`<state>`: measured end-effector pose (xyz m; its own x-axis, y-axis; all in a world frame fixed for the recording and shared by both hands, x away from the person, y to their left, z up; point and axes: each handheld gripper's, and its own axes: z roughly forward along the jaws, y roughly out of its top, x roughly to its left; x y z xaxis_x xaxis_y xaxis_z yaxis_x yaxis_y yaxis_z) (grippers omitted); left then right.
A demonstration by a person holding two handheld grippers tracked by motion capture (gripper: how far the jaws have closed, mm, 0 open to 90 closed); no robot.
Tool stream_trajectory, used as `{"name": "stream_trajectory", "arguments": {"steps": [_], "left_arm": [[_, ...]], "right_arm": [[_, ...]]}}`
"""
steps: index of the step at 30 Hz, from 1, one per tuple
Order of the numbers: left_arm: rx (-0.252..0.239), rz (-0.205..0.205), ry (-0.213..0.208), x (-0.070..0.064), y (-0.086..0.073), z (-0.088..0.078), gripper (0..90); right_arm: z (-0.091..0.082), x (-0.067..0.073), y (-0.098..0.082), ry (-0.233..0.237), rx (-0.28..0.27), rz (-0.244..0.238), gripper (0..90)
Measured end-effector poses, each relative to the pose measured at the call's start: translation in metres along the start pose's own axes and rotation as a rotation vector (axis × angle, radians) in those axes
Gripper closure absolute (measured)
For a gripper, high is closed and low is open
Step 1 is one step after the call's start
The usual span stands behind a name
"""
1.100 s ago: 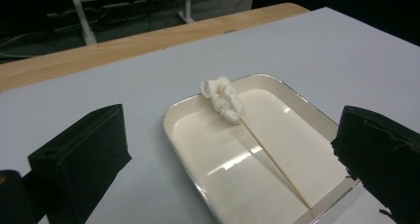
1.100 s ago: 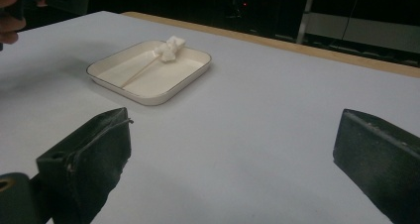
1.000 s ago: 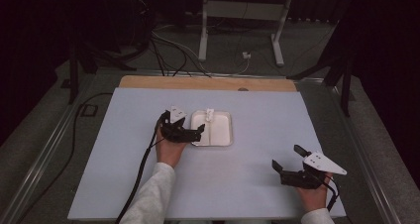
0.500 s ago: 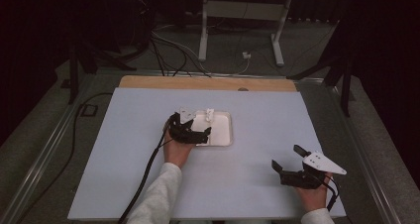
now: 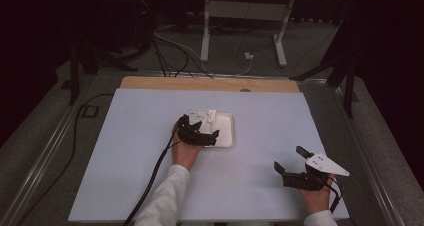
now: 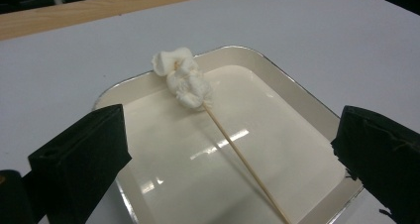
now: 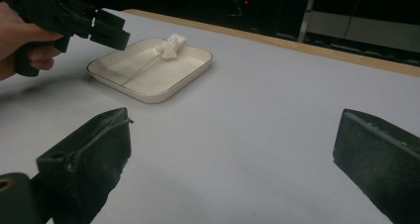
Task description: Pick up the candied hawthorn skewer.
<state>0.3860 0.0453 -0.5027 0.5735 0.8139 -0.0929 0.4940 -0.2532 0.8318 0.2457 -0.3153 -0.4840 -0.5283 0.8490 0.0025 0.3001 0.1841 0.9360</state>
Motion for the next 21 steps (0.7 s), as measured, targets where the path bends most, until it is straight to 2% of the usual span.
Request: {"name": "stream_trajectory", "arguments": {"steps": [4, 11, 12, 14, 15, 17, 20, 21], "left_arm": [[0.012, -0.010, -0.008, -0.002, 0.000, 0.005, 2.6], [0.093, -0.019, -0.012, -0.006, -0.001, 0.016, 9.6], [0.122, -0.005, 0.012, -0.010, -0.001, 0.020, 14.3], [0.154, 0.009, 0.034, -0.014, -0.002, 0.024, 17.8], [0.154, 0.009, 0.034, -0.014, -0.002, 0.024, 22.0], [0.200, 0.031, 0.082, -0.018, -0.002, 0.029, 35.3], [0.219, 0.051, 0.091, -0.019, -0.002, 0.030, 53.2], [0.225, 0.045, 0.094, -0.018, -0.001, 0.030, 59.4]], "right_arm": [[0.000, 0.000, 0.000, 0.000, 0.001, 0.000, 1.6], [0.000, 0.000, 0.000, 0.000, 0.004, 0.000, 1.6], [0.000, 0.000, 0.000, 0.000, 0.004, -0.001, 1.6], [0.000, 0.000, 0.000, 0.001, 0.004, 0.000, 1.6], [0.000, 0.000, 0.000, 0.000, 0.003, -0.001, 1.6], [0.000, 0.000, 0.000, 0.000, 0.003, -0.001, 1.6], [0.000, -0.001, 0.000, -0.002, 0.002, 0.000, 1.6], [0.000, -0.001, 0.000, -0.002, 0.002, 0.000, 1.6]]}}
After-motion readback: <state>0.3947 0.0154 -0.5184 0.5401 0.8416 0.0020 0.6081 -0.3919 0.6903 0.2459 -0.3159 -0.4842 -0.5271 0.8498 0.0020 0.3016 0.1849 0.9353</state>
